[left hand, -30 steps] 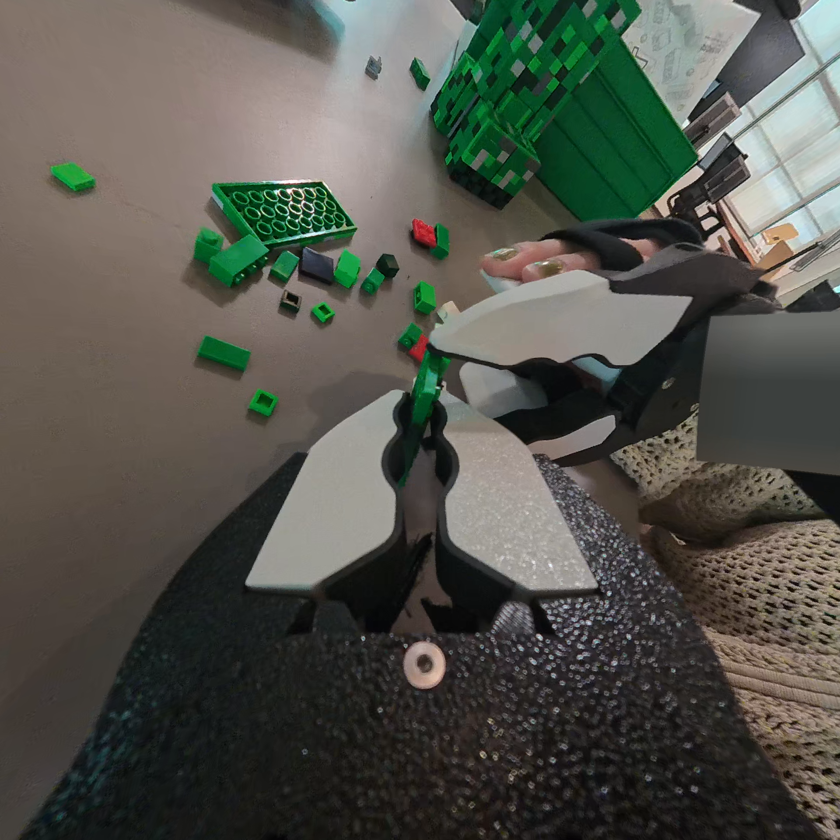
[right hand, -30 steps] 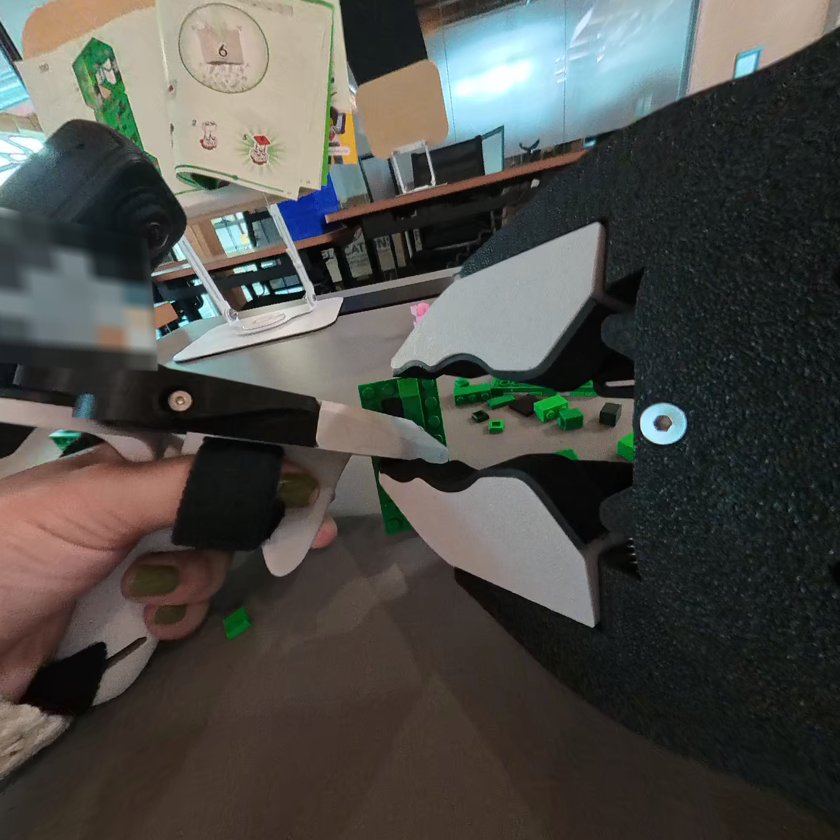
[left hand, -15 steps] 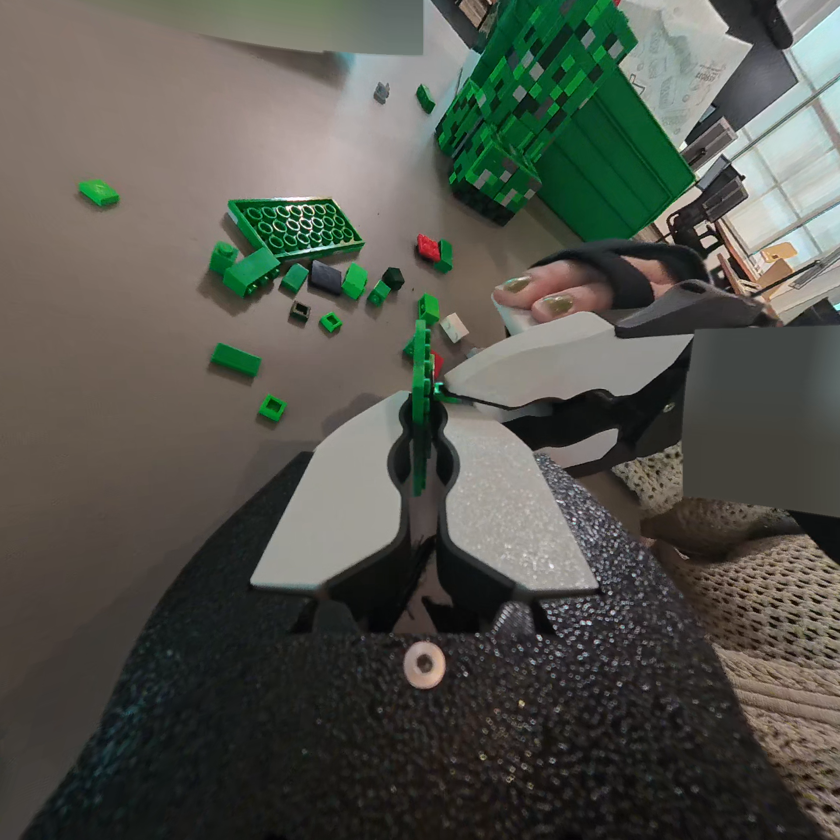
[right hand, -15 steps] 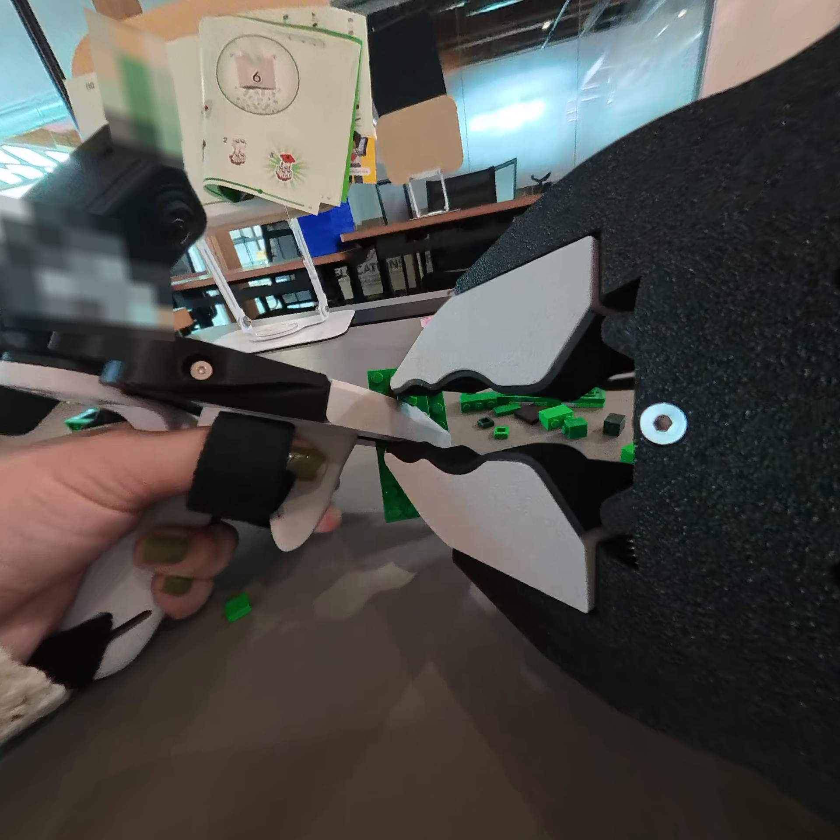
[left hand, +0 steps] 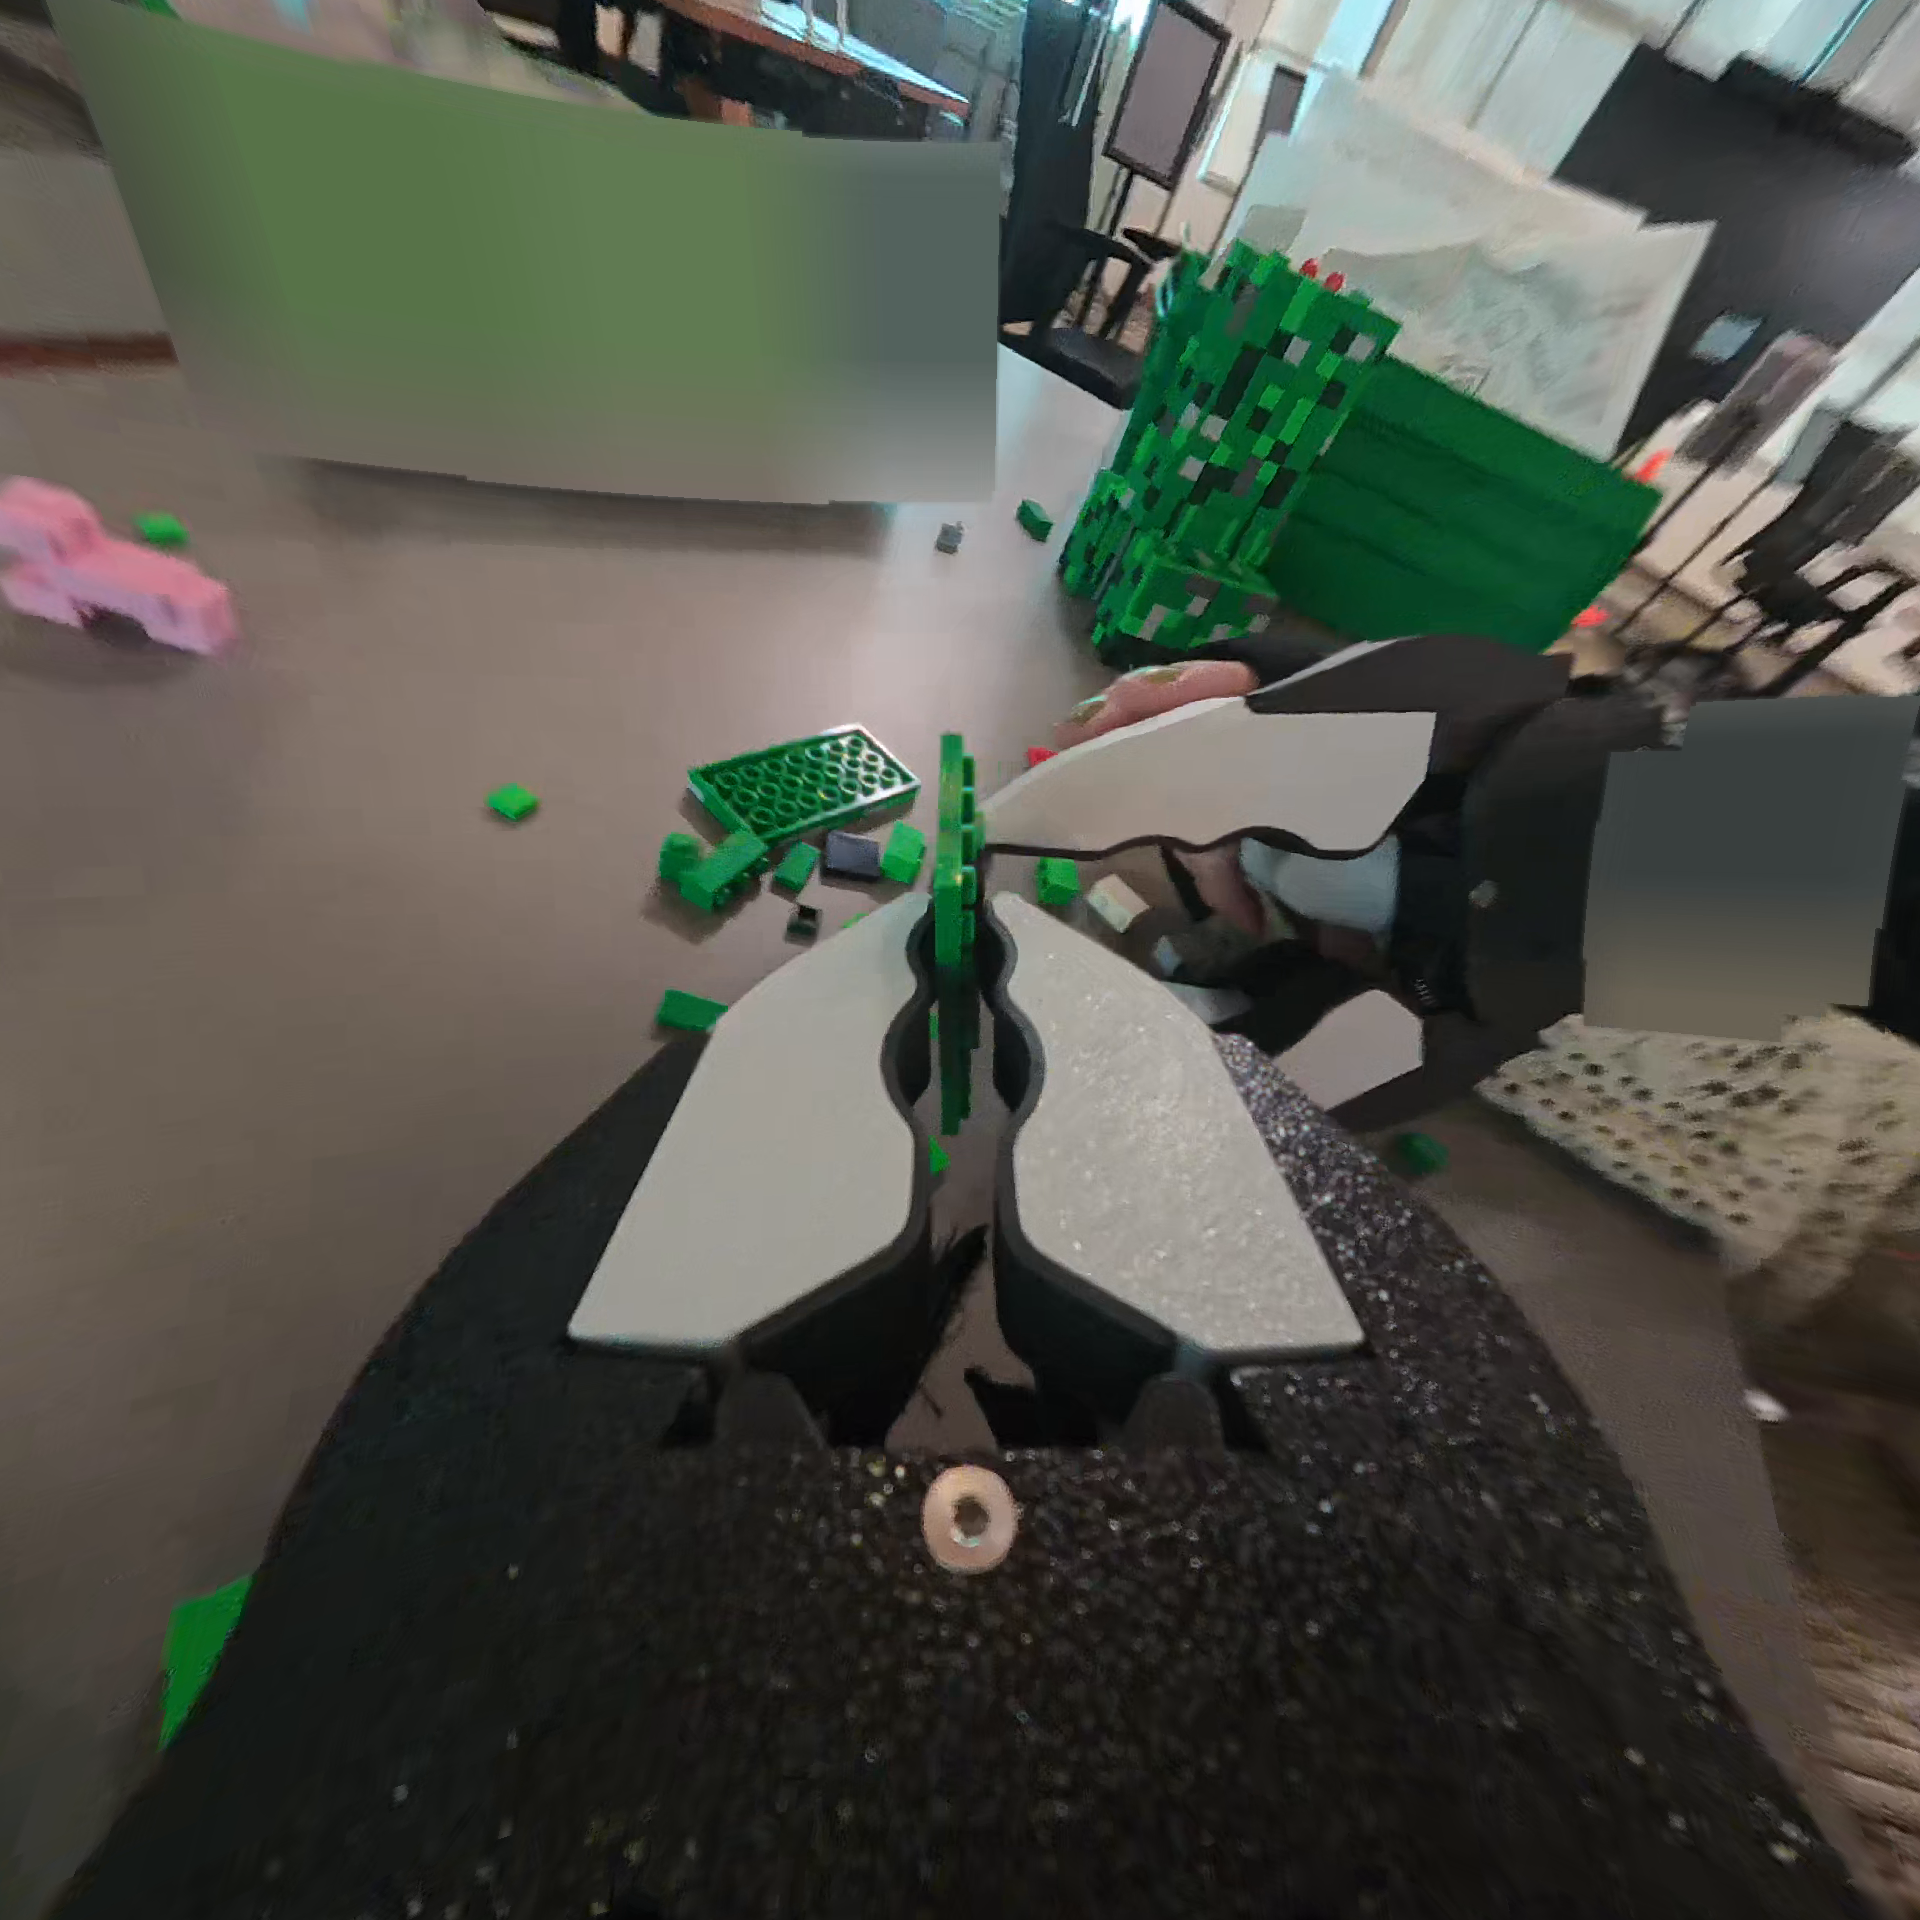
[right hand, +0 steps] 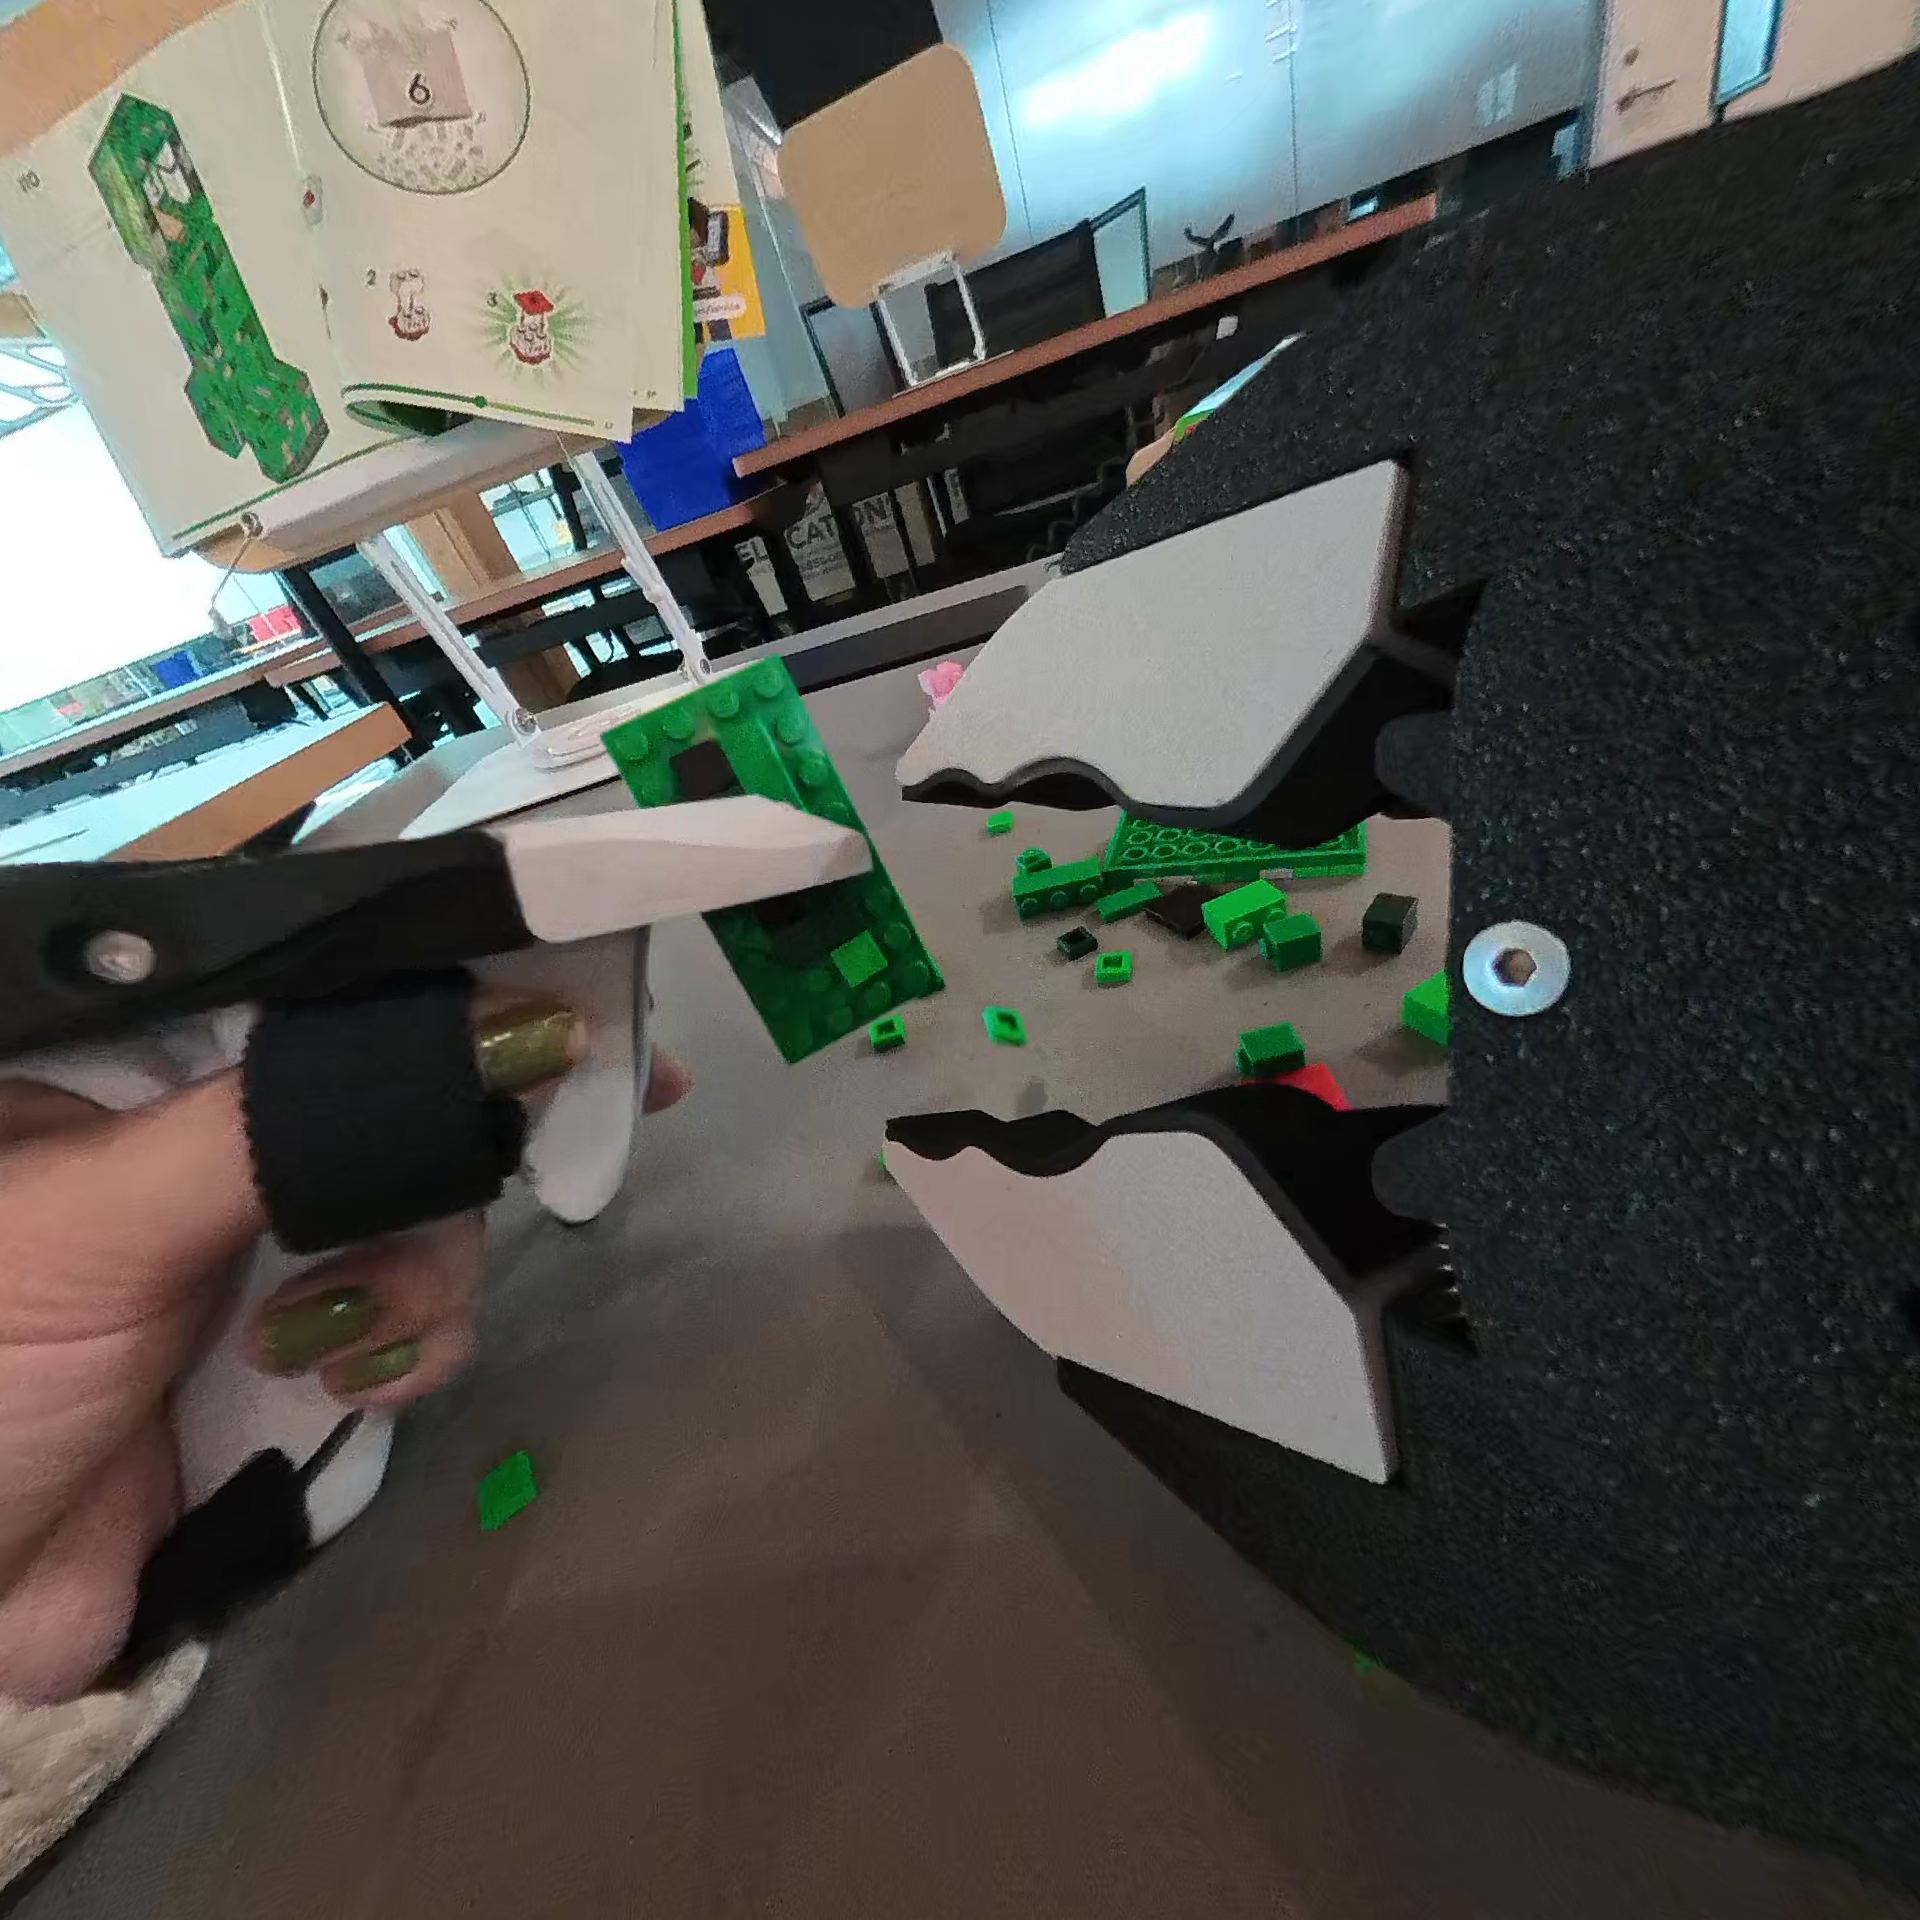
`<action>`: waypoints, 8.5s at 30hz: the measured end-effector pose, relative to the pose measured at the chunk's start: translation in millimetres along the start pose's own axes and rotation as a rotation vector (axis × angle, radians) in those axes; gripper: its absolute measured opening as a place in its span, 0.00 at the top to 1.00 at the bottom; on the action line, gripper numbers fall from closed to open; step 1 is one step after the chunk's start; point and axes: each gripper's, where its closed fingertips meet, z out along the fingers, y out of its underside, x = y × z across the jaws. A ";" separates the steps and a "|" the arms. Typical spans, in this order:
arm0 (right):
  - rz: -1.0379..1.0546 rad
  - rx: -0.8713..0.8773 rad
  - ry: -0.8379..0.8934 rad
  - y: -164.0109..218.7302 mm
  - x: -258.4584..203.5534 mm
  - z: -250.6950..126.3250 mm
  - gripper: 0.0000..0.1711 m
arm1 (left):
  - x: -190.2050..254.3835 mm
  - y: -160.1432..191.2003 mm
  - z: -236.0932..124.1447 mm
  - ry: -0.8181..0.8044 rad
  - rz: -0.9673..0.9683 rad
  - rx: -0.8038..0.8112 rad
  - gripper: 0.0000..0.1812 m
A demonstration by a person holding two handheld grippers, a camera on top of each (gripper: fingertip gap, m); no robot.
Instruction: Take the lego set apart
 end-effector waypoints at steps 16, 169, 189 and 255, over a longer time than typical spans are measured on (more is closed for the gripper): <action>0.225 -0.079 0.563 44.5 93.7 -36.4 0.95 | -1.5 -86.2 -81.4 -0.509 0.610 0.615 0.97; 0.996 0.423 -0.460 -25.8 27.6 -48.6 0.84 | 29.8 0.5 -1.6 -0.394 0.980 -0.030 0.80; 1.060 0.529 -0.263 -30.0 49.9 -47.5 0.97 | 27.0 -20.7 -12.0 -0.723 1.239 0.041 0.88; -0.094 0.082 -0.107 0.2 -13.1 -27.0 0.74 | -0.9 23.5 -2.8 -0.604 1.230 -0.350 0.81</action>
